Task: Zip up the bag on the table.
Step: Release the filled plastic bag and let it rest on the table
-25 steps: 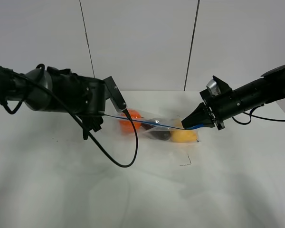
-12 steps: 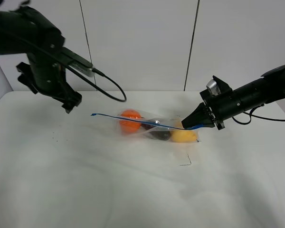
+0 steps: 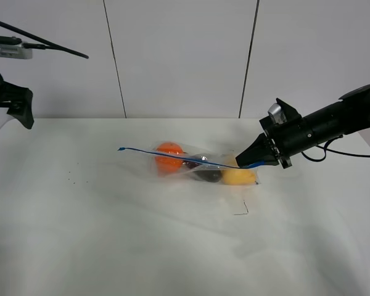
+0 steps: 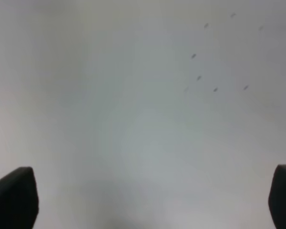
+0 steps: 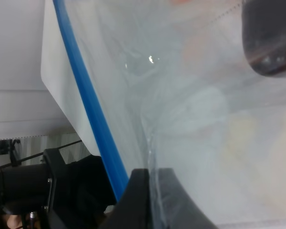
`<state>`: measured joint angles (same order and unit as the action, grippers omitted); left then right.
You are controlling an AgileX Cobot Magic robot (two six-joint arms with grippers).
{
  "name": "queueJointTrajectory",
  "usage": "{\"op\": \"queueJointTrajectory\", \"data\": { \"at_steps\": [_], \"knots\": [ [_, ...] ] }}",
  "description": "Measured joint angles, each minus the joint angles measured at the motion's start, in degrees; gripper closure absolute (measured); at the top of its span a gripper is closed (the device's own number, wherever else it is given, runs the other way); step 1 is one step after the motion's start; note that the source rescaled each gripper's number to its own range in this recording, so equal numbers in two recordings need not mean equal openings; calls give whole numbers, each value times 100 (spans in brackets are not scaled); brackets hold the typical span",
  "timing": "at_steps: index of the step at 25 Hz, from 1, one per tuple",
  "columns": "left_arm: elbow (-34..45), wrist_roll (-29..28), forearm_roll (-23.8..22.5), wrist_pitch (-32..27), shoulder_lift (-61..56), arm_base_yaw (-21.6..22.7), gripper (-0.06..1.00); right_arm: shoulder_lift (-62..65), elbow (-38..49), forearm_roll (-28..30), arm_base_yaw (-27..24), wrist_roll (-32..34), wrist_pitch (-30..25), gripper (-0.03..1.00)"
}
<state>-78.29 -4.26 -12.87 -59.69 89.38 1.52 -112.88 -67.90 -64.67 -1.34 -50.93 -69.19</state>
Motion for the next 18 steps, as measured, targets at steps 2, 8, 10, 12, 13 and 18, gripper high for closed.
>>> {"op": "queueJointTrajectory", "data": {
  "at_steps": [2,8,10,12,13,18],
  "knots": [
    [242,42,13,10,-275,108,-6,0,0,0,0,-6,0,97],
    [1309,181,69,319,-1315,142,-6,0,0,0,0,-40,0,97],
    [1707,181,90,425,-1658,142,-6,0,0,0,0,-40,0,97],
    [2025,181,124,486,-2011,142,-6,0,0,0,0,-40,0,97],
    [2176,181,138,494,-2212,142,-6,0,0,0,0,-40,0,97],
    [2802,181,275,500,-3282,142,-6,0,0,0,0,-41,0,97]
  ]
}}
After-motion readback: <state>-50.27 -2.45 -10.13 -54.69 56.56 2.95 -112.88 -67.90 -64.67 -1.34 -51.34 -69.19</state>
